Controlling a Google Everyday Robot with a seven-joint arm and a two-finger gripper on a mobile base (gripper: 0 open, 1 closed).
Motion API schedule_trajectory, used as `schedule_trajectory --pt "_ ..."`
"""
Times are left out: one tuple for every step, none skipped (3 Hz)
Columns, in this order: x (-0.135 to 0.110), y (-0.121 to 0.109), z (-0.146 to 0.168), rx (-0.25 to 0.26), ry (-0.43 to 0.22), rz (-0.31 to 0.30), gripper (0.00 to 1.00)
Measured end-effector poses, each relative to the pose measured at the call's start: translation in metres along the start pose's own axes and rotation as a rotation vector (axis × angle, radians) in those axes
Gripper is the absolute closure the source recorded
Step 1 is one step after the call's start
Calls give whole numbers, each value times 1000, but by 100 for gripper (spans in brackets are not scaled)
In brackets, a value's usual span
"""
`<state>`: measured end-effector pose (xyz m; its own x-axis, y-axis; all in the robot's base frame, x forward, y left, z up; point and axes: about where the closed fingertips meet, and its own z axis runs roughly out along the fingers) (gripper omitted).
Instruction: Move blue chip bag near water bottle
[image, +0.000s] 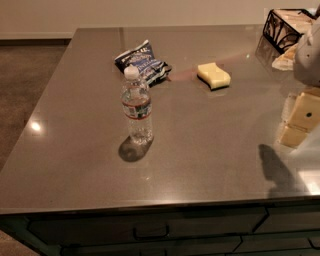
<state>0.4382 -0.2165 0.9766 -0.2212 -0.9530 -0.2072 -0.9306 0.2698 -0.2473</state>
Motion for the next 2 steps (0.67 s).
schedule_trajectory --pt "0 0 0 0 0 0 0" --pt "-11 -20 9 -9 -30 23 0"
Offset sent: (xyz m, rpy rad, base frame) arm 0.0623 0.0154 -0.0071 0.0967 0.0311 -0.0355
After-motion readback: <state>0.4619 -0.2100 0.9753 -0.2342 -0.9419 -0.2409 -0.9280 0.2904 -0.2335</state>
